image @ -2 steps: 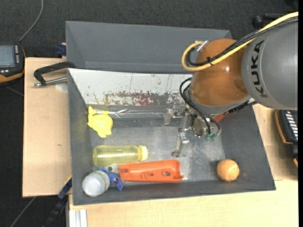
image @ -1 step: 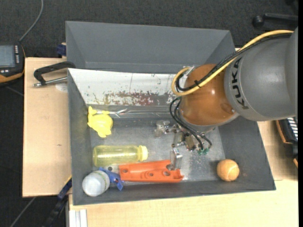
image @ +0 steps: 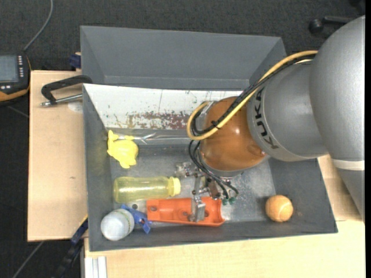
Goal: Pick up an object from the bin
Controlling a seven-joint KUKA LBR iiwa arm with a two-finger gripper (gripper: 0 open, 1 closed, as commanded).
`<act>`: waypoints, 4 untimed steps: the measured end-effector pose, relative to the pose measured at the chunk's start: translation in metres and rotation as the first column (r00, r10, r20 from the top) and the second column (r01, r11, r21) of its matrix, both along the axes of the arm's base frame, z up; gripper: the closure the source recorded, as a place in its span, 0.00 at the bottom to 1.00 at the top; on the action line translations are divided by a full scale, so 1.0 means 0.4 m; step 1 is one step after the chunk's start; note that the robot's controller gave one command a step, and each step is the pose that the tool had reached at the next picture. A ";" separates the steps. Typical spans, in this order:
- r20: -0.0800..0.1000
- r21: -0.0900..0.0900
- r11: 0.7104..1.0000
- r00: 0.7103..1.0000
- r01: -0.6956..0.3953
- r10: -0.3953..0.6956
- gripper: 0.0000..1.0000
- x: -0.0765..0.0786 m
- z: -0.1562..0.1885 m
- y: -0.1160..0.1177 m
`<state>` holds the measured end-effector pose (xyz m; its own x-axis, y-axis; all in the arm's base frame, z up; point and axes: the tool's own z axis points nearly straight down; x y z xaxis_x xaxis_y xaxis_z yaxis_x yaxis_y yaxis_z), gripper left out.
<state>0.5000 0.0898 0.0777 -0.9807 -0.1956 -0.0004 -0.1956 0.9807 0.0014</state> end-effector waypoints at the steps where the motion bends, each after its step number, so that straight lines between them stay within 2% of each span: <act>1: 0.002 0.004 0.996 0.996 0.088 -0.088 1.00 -0.006 -0.016 0.010; 2: -0.001 0.003 0.993 0.993 0.116 -0.116 1.00 -0.008 -0.018 -0.018; 3: 0.003 0.005 0.990 0.990 0.142 -0.142 1.00 0.008 0.100 -0.048; 4: 0.010 0.006 0.992 0.992 0.124 -0.125 1.00 0.148 0.034 -0.072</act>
Offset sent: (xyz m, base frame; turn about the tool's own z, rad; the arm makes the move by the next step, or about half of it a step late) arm 0.0000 0.0000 0.0000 0.0000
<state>0.5592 0.0611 0.0912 -0.9973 -0.0720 -0.0117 -0.0720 0.9974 0.0051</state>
